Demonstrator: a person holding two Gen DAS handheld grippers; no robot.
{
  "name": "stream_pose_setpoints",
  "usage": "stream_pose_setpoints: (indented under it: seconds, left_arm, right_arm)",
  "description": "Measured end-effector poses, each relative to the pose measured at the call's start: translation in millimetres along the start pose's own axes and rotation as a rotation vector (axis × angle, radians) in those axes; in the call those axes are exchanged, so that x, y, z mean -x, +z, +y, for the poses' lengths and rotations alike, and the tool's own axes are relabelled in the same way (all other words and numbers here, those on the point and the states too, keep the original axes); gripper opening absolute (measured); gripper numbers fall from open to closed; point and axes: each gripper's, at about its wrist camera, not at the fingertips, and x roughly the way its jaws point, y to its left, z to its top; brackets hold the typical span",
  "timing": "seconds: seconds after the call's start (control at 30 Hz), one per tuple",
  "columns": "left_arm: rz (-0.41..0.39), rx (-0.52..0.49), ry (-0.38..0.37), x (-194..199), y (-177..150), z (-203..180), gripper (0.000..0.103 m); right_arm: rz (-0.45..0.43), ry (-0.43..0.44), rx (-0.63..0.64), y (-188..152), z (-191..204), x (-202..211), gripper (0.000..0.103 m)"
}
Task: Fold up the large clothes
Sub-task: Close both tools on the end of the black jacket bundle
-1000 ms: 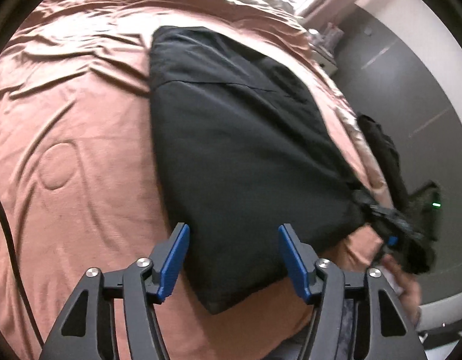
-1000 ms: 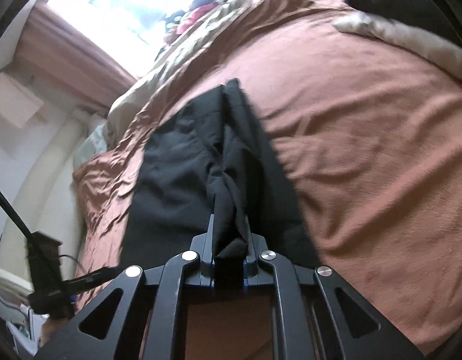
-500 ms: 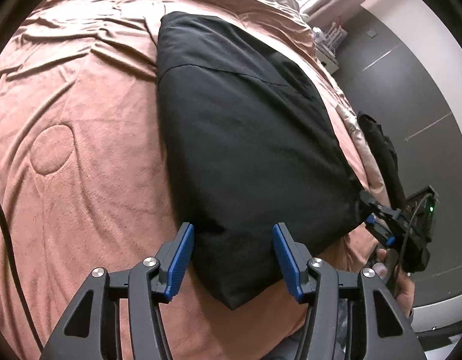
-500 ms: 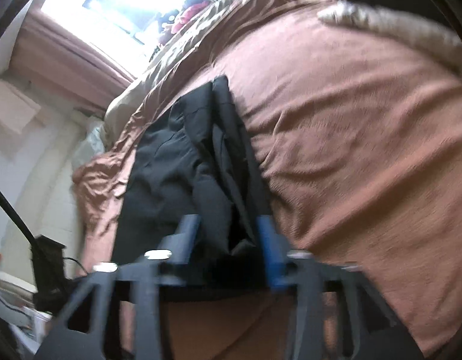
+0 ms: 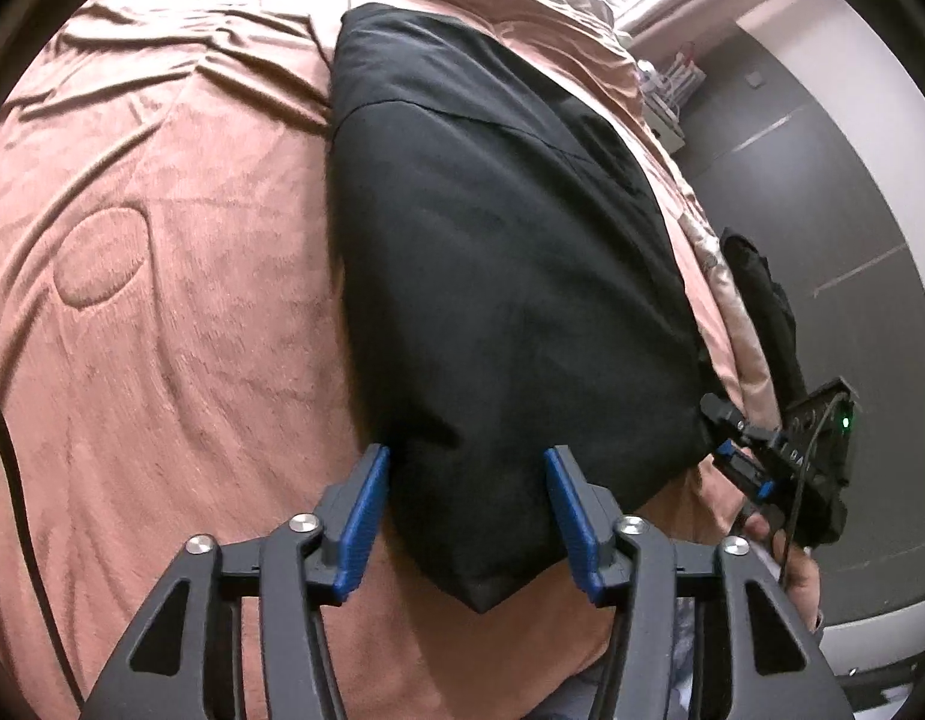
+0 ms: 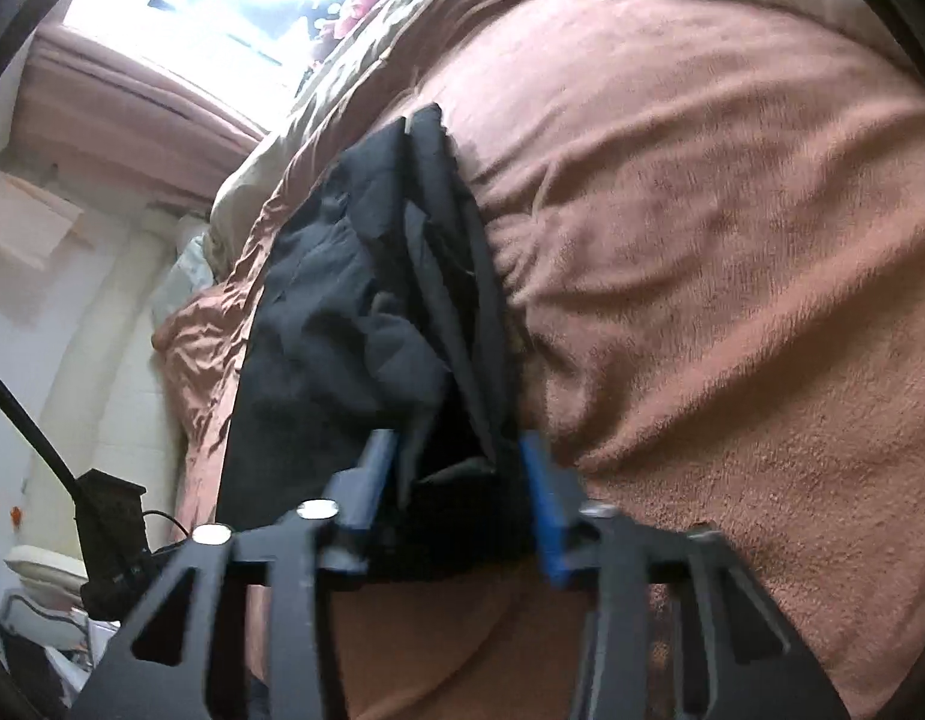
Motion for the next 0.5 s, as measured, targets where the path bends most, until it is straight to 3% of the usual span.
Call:
stream_pose_setpoints:
  seconds: [0.03,0.13,0.5]
  left_arm:
    - [-0.003,0.01,0.001,0,0,0,0.034]
    - [-0.02,-0.006,0.036,4,-1,-9,0.022]
    - [-0.046,-0.021,0.025,53,-16,-3,0.017]
  right_arm:
    - [-0.002,0.006,0.01,-1,4,2,0.016]
    - [-0.01,0.007,0.038,-5,16,4,0.012]
    - [0.039,0.071,0.052,-43,30,12,0.01]
